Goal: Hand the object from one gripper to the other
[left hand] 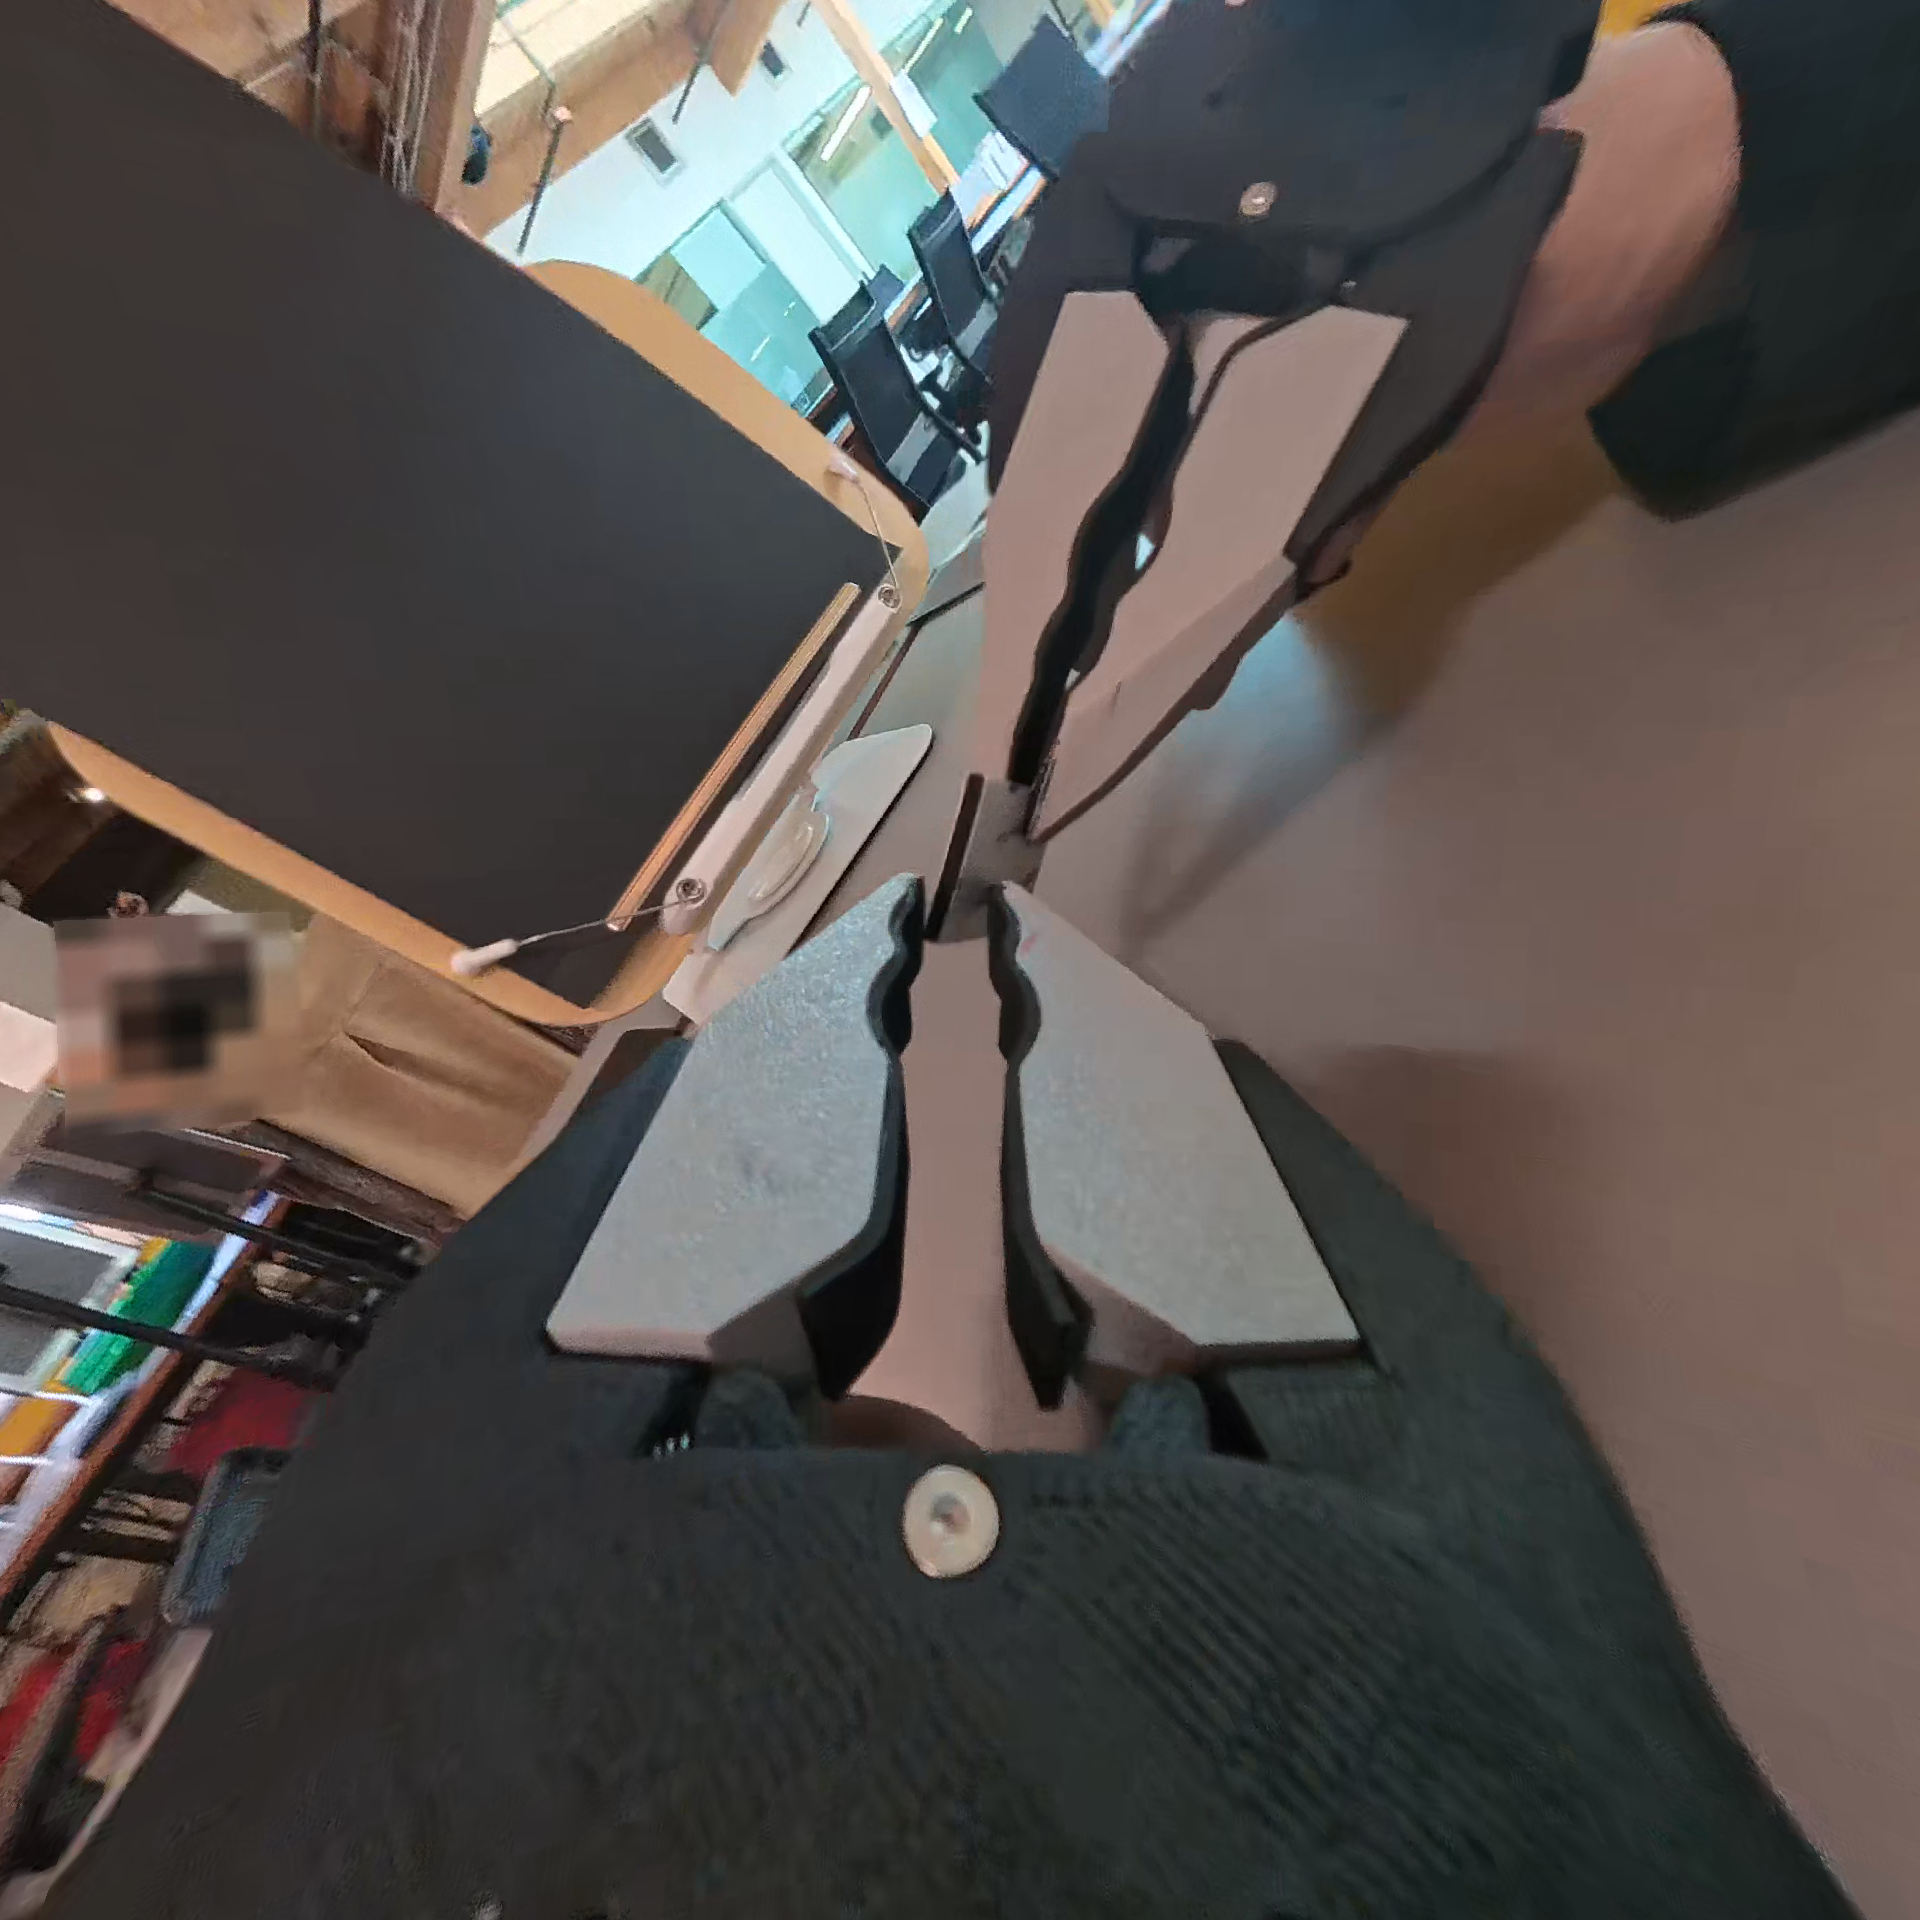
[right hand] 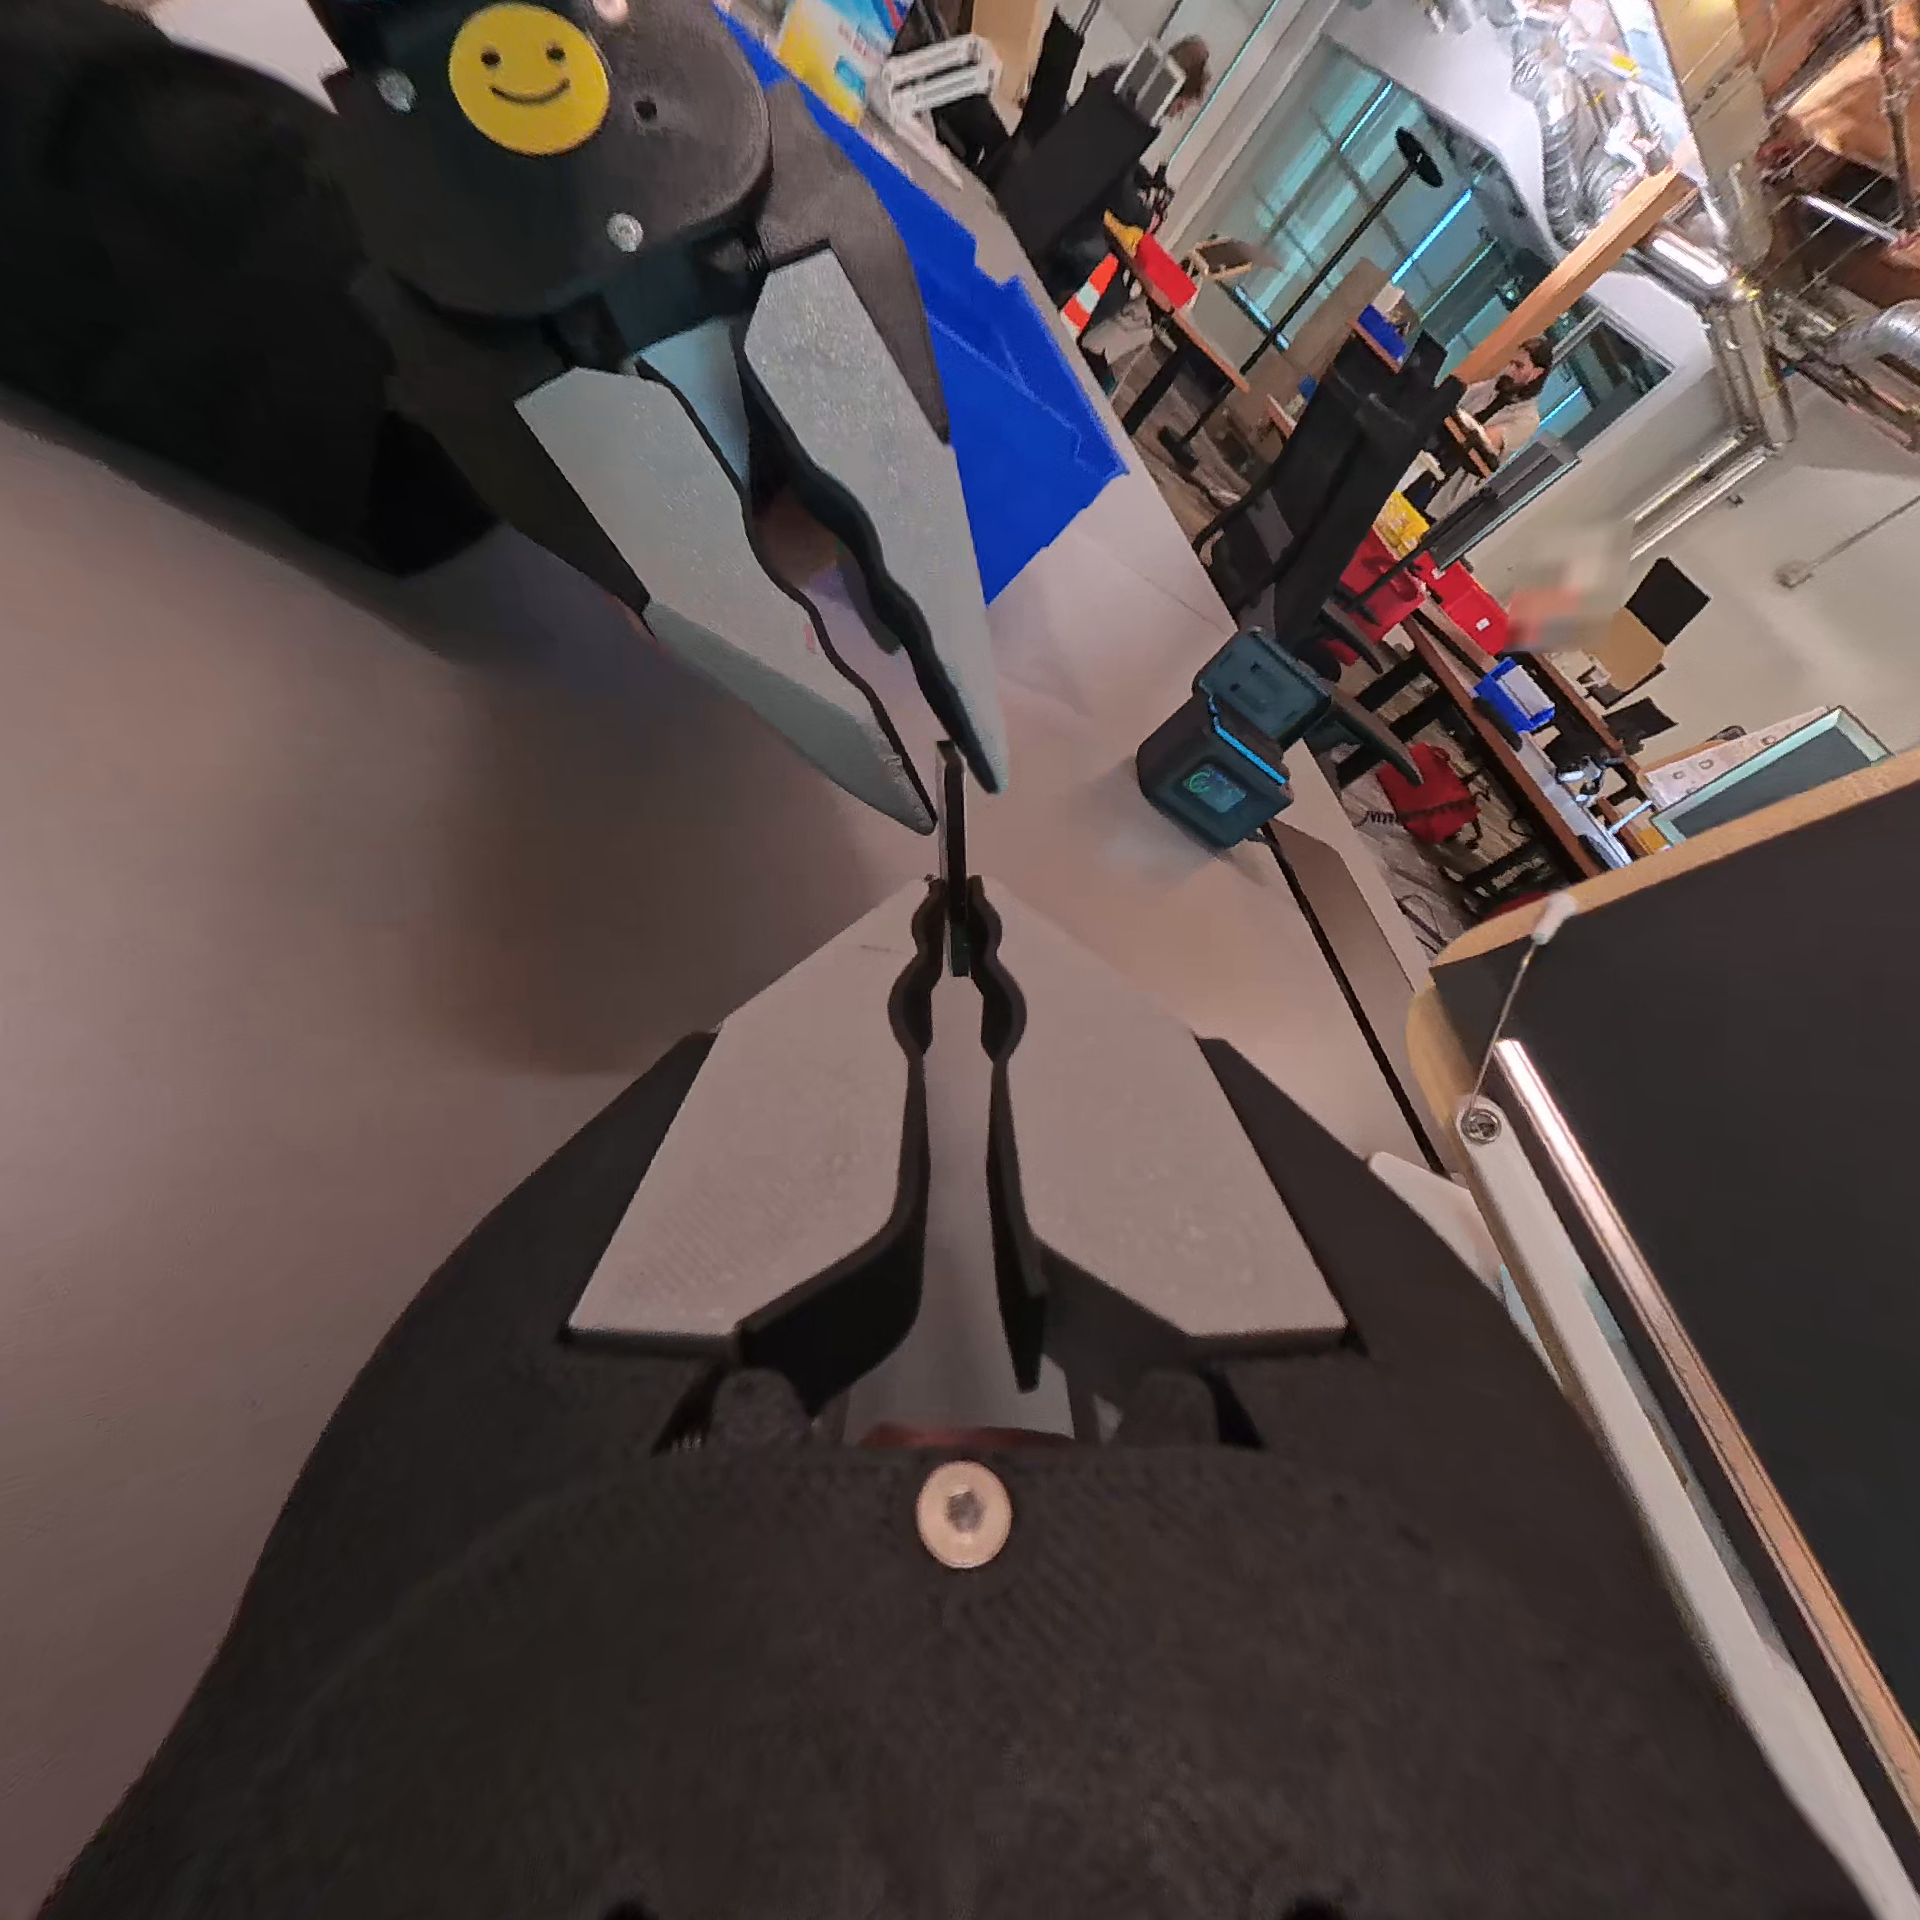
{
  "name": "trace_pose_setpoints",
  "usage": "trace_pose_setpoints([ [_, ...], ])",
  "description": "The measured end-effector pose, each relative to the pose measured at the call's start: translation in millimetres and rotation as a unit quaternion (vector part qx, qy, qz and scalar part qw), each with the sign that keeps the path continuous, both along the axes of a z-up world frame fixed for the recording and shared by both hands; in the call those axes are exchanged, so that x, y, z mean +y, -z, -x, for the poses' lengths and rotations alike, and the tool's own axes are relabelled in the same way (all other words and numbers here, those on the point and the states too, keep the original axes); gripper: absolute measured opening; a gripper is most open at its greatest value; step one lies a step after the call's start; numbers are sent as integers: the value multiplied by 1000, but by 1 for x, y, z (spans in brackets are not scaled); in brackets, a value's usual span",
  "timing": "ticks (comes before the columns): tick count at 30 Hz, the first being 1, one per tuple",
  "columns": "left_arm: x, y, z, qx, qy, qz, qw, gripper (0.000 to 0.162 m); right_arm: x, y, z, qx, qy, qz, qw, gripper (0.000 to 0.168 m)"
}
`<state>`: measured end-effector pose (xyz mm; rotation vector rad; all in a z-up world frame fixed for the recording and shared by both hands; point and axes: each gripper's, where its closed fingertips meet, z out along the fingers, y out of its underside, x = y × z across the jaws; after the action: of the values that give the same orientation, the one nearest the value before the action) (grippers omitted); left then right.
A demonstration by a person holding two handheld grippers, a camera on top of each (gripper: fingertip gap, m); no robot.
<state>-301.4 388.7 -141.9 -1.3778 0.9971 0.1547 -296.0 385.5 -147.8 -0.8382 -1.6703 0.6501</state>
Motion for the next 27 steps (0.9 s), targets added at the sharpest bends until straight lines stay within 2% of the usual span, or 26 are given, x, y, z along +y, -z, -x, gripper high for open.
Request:
trace_pose_setpoints([
  [11, -4, -10, -3, -94, 30, 32, 995, 18, -8, -23, -4, 53, -43, 108, 992, 0],
  [22, -5, -9, -4, -105, 39, 48, 993, 17, -14, -33, -7, 73, -69, 143, 985, 0],
  [25, -5, -10, -3, -109, 39, 45, 992, 11, -15, -35, -8, 78, -77, 152, 982, 0],
  [27, -5, -9, -2, -115, 40, 56, 991, 15, -17, -41, -10, 90, -86, 163, 979, 0],
])
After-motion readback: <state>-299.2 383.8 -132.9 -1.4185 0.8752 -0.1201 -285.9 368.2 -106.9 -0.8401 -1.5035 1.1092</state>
